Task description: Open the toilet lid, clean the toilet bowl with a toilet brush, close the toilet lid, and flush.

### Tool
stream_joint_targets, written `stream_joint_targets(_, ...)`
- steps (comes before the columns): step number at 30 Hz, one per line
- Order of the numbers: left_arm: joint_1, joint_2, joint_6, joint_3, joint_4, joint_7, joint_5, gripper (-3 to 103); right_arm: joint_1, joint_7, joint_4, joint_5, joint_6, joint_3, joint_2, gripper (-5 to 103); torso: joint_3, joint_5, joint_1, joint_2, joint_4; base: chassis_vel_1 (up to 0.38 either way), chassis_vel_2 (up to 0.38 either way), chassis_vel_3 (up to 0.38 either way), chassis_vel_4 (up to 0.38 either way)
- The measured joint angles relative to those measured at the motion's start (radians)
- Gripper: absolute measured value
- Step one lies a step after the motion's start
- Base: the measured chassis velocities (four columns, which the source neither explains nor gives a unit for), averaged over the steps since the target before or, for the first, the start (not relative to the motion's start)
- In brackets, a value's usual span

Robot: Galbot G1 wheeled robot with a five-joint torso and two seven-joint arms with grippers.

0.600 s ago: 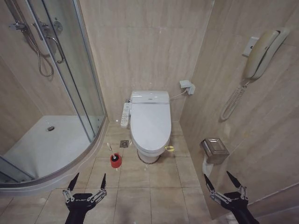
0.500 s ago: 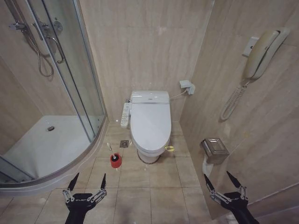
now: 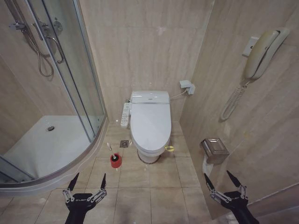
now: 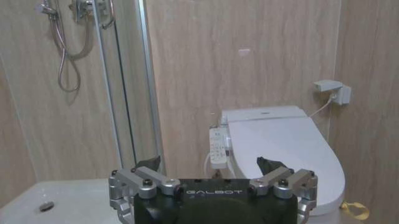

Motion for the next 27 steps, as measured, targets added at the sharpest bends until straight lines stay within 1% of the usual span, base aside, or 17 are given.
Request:
stream_joint_targets(4, 0.0, 0.0, 0.0, 0.0, 0.0, 0.0, 0.0, 100, 0.025, 0.013, -0.003, 0.002, -0.014, 0.0, -0.017, 100, 0.0, 0.0001, 0.0, 0.0, 0.0, 0.0, 0.0, 0.0, 0.0)
stream_joint_targets(13, 0.0, 0.0, 0.0, 0.0, 0.0, 0.0, 0.0, 100, 0.1, 0.047, 0.001, 0.001, -0.081, -0.021, -0.065, 100, 0.0, 0.0002, 0.0, 0.0, 0.0001, 0.0, 0.0, 0.0, 0.0)
stream_joint_targets(20, 0.0, 0.0, 0.0, 0.0, 0.0, 0.0, 0.0, 100, 0.118, 0.048, -0.018, 0.004, -0.091, -0.019, -0.088, 100, 0.0, 0.0001, 0.0, 0.0, 0.0001, 0.0, 0.0, 0.0, 0.0)
stream_joint_targets(27, 0.0, 0.0, 0.0, 0.0, 0.0, 0.0, 0.0, 100, 0.129, 0.035, -0.035, 0.03, -0.079, -0.028, -0.096, 100, 0.0, 0.0, 0.0, 0.0, 0.0001, 0.0, 0.0, 0.0, 0.0)
